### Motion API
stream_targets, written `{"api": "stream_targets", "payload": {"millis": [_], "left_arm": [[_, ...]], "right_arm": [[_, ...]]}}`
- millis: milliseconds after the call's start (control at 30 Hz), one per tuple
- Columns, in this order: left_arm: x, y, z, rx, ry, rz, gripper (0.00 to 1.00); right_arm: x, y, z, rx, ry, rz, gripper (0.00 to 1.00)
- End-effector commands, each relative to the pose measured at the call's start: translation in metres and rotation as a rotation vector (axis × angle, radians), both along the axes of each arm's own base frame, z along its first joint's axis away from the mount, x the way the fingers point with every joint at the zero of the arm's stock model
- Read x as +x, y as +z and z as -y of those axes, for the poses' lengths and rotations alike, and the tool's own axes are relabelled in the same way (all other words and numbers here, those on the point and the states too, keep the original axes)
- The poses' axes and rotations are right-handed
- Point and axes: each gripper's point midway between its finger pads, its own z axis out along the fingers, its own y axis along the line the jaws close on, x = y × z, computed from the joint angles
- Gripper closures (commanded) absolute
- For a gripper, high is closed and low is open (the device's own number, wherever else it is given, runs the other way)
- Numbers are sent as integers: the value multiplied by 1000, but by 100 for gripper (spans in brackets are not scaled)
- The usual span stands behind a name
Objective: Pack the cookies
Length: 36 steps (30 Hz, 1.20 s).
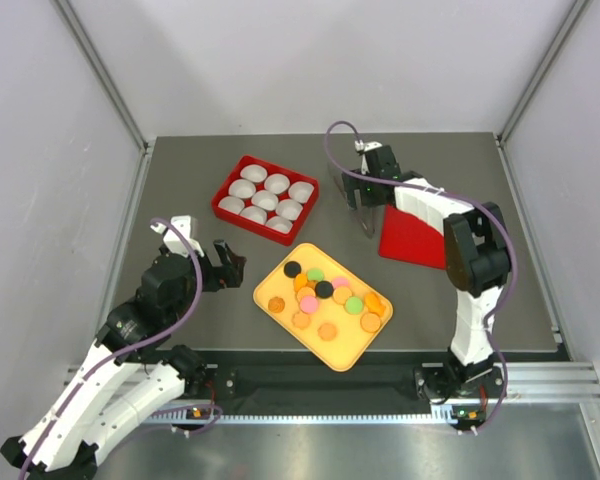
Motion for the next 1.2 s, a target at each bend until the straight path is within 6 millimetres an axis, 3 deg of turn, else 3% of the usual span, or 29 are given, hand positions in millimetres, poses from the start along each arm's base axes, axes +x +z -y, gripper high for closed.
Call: {"api": "stream_targets", "payload": {"millis": [0, 733, 1000, 1167], "left_arm": [[2, 2, 3, -10, -3, 10, 2], [5, 0, 3, 1, 1, 1, 2], [5, -1, 3, 6, 2, -2, 2], [5, -2, 3, 7, 3, -4, 2]], "right_arm": [[9, 9, -11, -21, 11, 26, 5], [14, -32, -21, -110, 40, -72, 17], [5, -43, -20, -101, 27, -106, 23], [8, -39, -16, -98, 9, -99, 39]]}}
